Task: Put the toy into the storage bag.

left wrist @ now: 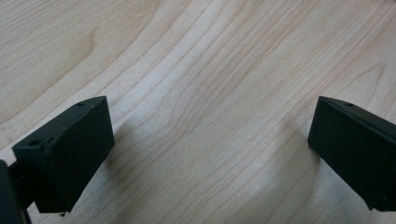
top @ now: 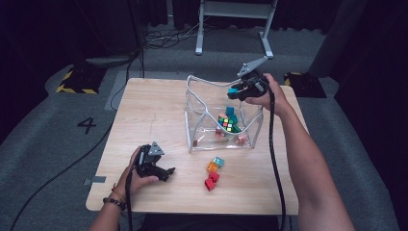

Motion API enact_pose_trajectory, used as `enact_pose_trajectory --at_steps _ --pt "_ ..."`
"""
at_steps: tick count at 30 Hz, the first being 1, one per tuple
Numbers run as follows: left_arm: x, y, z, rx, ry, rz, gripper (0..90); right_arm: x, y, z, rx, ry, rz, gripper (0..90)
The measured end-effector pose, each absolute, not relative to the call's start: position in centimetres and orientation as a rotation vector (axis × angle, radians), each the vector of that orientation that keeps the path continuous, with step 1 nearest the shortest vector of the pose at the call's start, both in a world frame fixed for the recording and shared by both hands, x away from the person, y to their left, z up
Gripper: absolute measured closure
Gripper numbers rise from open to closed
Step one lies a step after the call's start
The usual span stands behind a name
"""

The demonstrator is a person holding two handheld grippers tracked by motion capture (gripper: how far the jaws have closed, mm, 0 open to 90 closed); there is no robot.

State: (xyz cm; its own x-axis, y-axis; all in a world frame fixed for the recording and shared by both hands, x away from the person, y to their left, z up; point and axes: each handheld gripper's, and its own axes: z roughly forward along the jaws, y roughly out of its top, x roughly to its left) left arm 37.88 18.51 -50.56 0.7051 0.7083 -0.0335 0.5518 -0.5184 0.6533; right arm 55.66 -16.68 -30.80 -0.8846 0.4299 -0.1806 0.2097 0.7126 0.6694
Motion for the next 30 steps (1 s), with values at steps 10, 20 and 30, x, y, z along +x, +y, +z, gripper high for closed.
enact_pose_trajectory --at_steps 10,20,30 --pt "37.9 18.5 -50.5 2.261 0.955 0.311 0.5 56.3 -15.8 -31.6 0.445 2.723 0.684 59.5" --pt "37.9 18.5 -50.6 2.26 0.954 0.311 0.4 56.6 -18.3 -31.8 0.45 2.793 0.491 59.3" --pt "37.9 18.5 -50.6 2.26 0.954 0.311 0.4 56.5 -20.5 -31.5 0.472 2.777 0.537 53.7"
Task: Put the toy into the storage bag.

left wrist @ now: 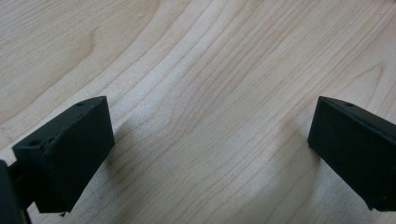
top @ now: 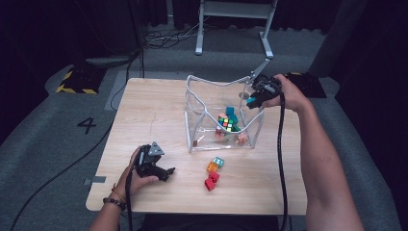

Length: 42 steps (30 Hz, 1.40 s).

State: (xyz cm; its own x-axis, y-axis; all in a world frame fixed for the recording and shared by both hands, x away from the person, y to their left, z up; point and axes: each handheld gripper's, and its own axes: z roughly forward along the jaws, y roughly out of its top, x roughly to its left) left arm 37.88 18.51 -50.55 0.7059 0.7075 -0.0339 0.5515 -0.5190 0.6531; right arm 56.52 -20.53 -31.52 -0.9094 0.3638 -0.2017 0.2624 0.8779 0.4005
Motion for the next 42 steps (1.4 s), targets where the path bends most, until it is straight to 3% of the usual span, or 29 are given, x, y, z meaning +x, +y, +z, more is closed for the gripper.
enact_pose_trajectory --at_steps 21,25,42 --pt "37.9 18.5 -50.5 2.264 0.954 0.306 0.5 50.7 -23.2 -31.2 0.538 2.472 1.134 45.6" --pt "37.9 18.5 -50.5 2.264 0.954 0.306 0.4 49.0 -23.7 -31.1 0.551 2.414 1.218 41.3" --pt "37.9 18.5 -50.5 2.264 0.954 0.306 0.5 40.4 -26.2 -33.6 0.496 2.278 1.408 41.5"
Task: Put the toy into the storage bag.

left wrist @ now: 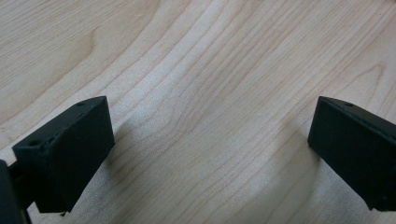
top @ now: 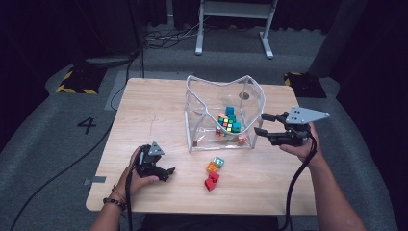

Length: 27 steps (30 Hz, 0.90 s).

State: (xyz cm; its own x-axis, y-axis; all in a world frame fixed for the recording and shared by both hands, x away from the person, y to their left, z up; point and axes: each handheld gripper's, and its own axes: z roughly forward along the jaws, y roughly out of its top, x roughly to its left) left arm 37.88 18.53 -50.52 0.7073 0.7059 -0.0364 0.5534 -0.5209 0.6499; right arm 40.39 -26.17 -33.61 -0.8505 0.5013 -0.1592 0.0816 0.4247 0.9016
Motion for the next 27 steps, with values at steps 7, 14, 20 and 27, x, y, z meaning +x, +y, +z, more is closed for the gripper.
enact_pose_trajectory --at_steps 7,14,20,27 --pt "37.9 18.5 -50.5 2.264 0.954 0.306 0.5 38.3 -26.0 -35.5 0.456 2.311 1.474 41.8" --pt "37.9 18.5 -50.5 2.264 0.954 0.307 0.5 37.4 -23.8 -40.1 0.427 2.442 1.432 43.5" --pt "37.9 18.5 -50.5 2.264 0.954 0.306 0.5 38.5 -20.9 -44.5 0.424 2.565 1.307 45.7" --pt "37.9 18.5 -50.5 2.264 0.954 0.306 0.5 40.0 -18.6 -47.7 0.408 2.652 1.234 46.7"
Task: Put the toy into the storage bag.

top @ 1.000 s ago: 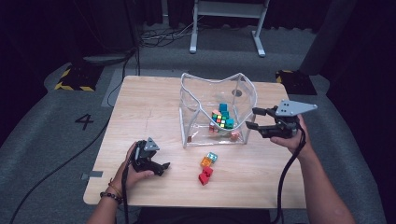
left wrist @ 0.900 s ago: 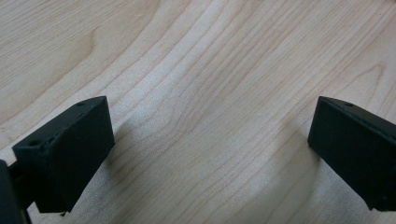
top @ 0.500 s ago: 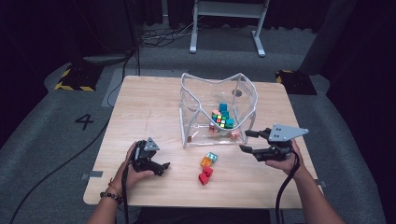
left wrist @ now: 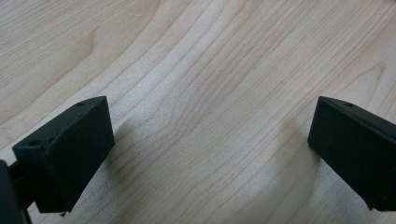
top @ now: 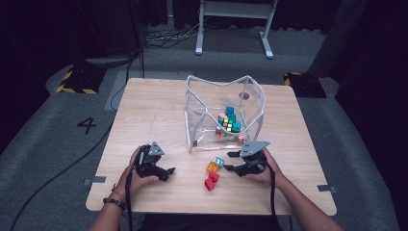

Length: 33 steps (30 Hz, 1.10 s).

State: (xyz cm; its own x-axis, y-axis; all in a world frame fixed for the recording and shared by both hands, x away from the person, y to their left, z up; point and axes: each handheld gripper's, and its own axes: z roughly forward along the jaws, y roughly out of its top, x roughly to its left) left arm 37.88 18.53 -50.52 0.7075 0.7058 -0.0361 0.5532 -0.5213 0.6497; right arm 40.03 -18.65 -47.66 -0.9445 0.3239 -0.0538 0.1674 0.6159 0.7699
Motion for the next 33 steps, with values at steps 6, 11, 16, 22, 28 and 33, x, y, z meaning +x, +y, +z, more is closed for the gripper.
enact_pose_trajectory --at_steps 6,11,16,22,28,33 --pt "37.9 18.5 -50.5 2.264 0.954 0.306 0.5 40.4 -17.3 -48.9 0.454 2.693 1.19 47.1" --pt "37.9 18.5 -50.5 2.264 0.954 0.306 0.5 40.8 -16.7 -49.6 0.446 2.702 1.17 54.5" --pt "37.9 18.5 -50.5 2.264 0.954 0.306 0.5 40.9 -16.5 -49.9 0.452 2.704 1.168 53.8" --pt "37.9 18.5 -50.5 2.264 0.954 0.307 0.5 41.0 -16.0 -49.9 0.474 2.709 1.181 58.9" --pt "37.9 18.5 -50.5 2.265 0.954 0.307 0.5 40.8 -16.9 -49.7 0.483 2.69 1.159 59.2" --pt "37.9 18.5 -50.5 2.265 0.954 0.307 0.5 40.4 -18.5 -48.8 0.471 2.65 1.186 59.2"
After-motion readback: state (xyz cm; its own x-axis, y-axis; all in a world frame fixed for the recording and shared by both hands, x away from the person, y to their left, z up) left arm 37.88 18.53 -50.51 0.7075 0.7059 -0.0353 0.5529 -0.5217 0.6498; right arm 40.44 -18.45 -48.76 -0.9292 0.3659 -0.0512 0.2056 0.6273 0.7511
